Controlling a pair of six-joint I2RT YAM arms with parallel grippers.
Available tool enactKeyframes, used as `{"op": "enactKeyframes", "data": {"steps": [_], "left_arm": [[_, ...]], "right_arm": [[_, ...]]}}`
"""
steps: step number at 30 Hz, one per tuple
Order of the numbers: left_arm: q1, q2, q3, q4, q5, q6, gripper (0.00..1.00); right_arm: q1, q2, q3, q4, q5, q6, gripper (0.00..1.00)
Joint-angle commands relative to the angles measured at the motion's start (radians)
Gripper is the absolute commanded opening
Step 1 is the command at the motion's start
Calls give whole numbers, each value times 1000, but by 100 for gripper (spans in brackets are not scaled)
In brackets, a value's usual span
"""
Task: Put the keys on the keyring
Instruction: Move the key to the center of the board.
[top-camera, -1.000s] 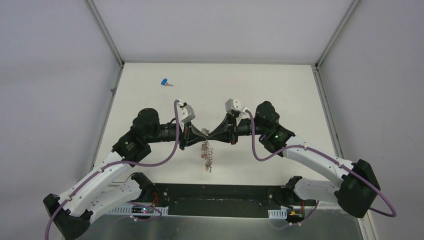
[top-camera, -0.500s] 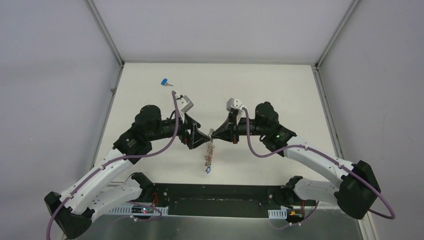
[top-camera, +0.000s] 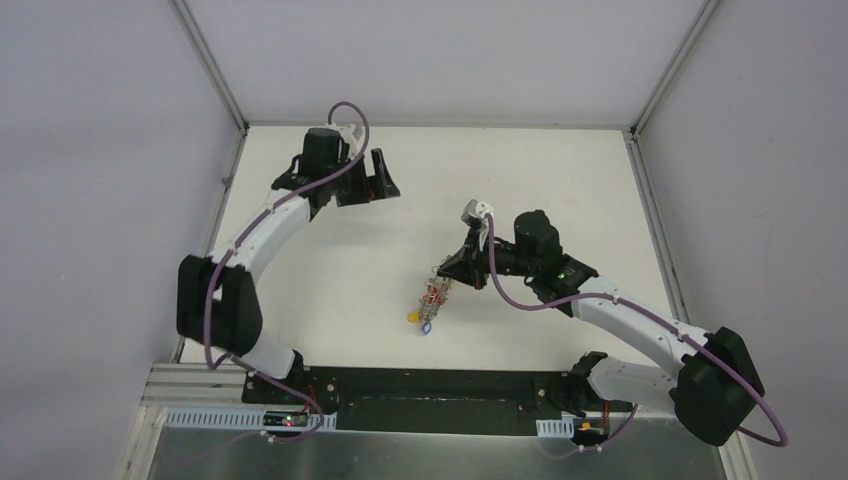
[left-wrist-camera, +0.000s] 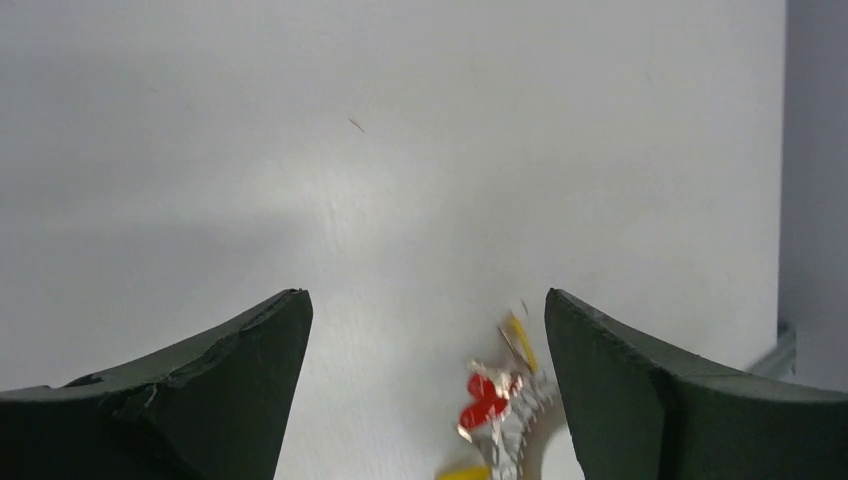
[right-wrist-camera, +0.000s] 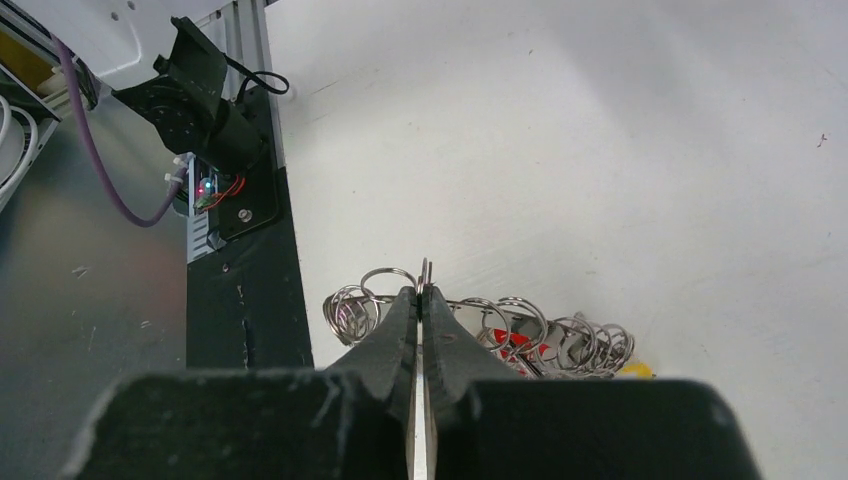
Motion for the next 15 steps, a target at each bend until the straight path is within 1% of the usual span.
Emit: {"op": "enactKeyframes", "data": {"steps": [1,4,7,9,11,15], "left_arm": [[108,219,208,-44,-137,11,89],[163,400,375,-90,-206,57,88],[193,560,522,-119,-296,124,88],[208,649,627,-156,-362,141,88],[223,738,724,-170,-391,149,87],[229,905,941,-248,-528,190,85]], "right_arm": [[-4,-27,26,38,-1,-1,0],[-4,-27,32,27,-13,-4,0],[-4,-31,31,23,-23,0,0],[-5,-32,37,0,-22,0,0],[-4,-31,36,-6,-22,0,0],[-4,-23,27,-7,-22,0,0]]}}
